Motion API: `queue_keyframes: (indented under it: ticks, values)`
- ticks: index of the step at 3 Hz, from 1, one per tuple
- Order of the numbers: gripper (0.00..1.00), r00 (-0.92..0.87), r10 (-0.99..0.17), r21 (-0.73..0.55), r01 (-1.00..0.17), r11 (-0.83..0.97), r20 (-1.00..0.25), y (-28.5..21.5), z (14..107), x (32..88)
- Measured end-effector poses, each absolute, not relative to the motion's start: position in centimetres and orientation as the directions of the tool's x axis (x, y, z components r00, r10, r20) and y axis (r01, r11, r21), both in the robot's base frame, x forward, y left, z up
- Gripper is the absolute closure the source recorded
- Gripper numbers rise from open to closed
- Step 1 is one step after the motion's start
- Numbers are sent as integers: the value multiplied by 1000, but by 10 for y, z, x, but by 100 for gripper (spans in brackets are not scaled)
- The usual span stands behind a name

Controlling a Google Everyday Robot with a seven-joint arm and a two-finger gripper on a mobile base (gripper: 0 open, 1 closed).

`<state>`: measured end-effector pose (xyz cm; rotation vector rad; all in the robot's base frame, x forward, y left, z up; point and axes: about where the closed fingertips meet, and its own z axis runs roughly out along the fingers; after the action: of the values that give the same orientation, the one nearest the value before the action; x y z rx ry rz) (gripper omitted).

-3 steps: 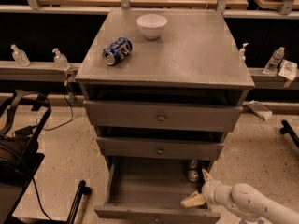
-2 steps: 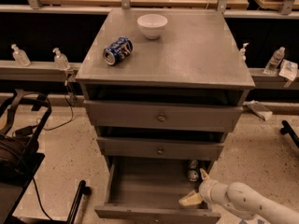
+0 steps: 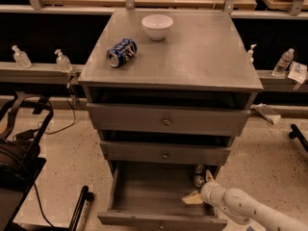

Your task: Pick 7up can from bottom drawer and place on counter

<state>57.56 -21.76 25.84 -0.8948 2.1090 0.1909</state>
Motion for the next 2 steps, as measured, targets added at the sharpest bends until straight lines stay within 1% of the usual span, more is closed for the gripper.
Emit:
queue_keyframes:
  ticks: [1, 2]
  values:
    - [0, -438, -480, -145, -605, 783, -760, -228, 223, 600]
    - [0, -453, -433, -112, -579, 807, -779, -235, 203, 617]
